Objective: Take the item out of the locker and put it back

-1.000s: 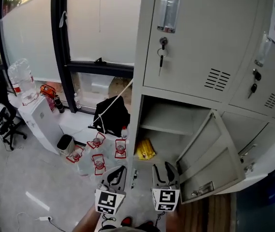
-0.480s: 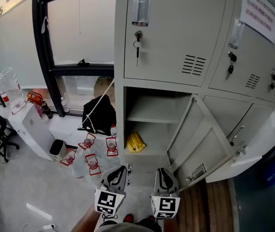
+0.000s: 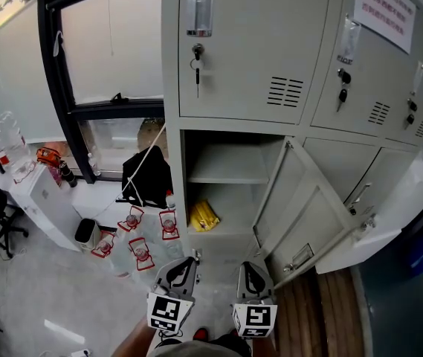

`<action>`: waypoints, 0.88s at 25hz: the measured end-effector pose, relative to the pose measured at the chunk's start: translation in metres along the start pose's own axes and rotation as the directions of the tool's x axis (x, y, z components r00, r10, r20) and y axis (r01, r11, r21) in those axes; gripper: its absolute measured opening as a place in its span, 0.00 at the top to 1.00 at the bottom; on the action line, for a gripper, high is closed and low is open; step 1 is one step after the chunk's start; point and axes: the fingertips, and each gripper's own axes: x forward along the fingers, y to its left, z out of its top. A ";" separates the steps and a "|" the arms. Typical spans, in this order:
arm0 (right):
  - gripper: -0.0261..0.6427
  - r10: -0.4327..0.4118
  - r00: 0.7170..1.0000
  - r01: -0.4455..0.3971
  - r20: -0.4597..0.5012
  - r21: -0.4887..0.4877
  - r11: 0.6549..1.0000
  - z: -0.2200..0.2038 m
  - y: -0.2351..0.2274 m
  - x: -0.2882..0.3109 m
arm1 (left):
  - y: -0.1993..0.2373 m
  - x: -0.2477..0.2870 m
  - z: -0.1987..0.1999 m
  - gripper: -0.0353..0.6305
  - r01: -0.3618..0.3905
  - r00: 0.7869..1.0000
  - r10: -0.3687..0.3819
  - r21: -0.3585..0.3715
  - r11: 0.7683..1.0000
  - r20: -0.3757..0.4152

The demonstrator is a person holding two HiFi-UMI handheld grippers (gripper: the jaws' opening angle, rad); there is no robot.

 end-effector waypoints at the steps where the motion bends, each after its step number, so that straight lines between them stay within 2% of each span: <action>1: 0.93 0.000 1.000 0.000 -0.003 -0.004 1.000 0.000 0.000 0.000 | 0.000 0.000 0.000 0.91 0.000 1.000 0.000 0.000 1.000 0.001; 22: 0.94 0.015 1.000 -0.014 -0.011 0.004 1.000 -0.003 0.006 0.000 | 0.001 -0.002 -0.004 0.91 -0.002 1.000 0.002 -0.003 1.000 -0.007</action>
